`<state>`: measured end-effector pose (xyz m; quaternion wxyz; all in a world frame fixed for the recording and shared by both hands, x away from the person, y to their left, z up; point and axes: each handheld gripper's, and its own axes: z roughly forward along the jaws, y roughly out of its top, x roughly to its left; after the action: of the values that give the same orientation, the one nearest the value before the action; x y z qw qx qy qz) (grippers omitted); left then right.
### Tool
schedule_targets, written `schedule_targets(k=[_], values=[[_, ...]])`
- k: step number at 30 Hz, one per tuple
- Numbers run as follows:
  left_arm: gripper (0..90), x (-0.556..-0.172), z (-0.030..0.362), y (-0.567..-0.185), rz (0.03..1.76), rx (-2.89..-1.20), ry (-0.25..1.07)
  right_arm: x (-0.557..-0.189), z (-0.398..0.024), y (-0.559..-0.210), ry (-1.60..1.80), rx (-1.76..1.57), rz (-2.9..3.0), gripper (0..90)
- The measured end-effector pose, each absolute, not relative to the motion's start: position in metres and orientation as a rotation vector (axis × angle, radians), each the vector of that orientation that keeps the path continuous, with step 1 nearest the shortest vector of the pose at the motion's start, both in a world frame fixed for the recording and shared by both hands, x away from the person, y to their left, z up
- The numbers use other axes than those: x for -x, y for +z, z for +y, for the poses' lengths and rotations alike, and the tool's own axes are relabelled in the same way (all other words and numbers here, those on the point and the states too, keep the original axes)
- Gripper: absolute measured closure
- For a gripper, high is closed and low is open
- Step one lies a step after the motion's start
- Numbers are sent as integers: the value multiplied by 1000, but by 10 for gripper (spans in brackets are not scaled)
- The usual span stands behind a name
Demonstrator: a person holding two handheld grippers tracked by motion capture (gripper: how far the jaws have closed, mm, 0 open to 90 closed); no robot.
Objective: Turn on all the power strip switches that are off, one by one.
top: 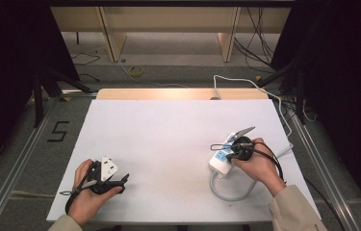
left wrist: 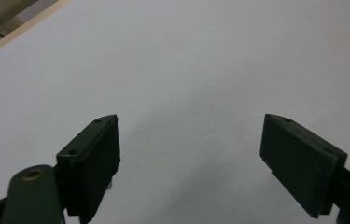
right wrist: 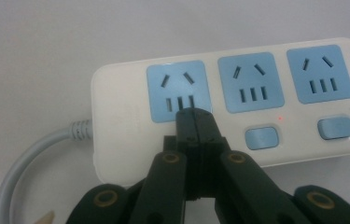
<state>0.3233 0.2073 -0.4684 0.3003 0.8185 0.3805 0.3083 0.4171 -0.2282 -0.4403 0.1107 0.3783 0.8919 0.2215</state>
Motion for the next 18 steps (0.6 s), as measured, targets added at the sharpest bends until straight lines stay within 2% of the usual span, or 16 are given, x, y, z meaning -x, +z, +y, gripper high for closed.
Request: schedule_targets(k=[18], values=[[201, -323, 209, -471, 1016, -2177, 812, -425, -238, -430, 677, -1168, 2570, 900]])
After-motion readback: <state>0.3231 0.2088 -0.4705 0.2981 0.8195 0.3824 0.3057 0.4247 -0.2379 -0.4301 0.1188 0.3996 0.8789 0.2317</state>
